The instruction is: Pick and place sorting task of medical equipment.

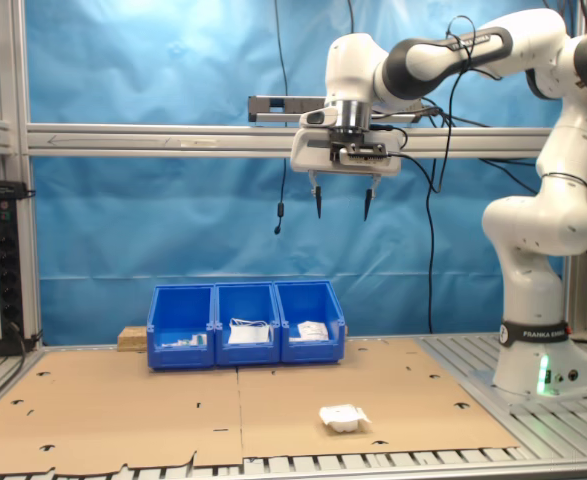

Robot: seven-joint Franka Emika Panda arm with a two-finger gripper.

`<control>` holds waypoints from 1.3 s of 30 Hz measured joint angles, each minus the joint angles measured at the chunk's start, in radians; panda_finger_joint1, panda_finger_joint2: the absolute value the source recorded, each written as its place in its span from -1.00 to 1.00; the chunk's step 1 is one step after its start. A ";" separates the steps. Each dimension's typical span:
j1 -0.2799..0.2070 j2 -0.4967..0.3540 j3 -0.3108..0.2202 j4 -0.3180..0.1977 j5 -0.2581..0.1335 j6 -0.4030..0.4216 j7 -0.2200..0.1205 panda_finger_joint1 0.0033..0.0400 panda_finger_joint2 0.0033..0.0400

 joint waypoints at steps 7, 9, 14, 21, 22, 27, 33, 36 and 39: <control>-0.001 0.000 0.011 0.000 0.000 0.000 0.000 1.00 1.00; -0.003 0.002 0.021 0.000 0.000 0.000 0.000 1.00 1.00; -0.009 0.018 0.059 0.000 0.000 0.000 0.000 1.00 1.00; -0.024 0.063 0.120 0.000 0.000 0.000 0.000 1.00 1.00; -0.027 0.070 0.128 0.000 0.000 0.000 0.000 1.00 1.00; -0.040 0.105 0.161 0.000 0.000 0.000 -0.001 1.00 1.00; -0.057 0.139 0.187 0.000 0.000 0.000 -0.003 1.00 1.00; -0.063 0.154 0.195 0.000 0.000 0.000 -0.004 1.00 1.00; -0.068 0.169 0.202 0.000 0.000 0.003 -0.004 1.00 1.00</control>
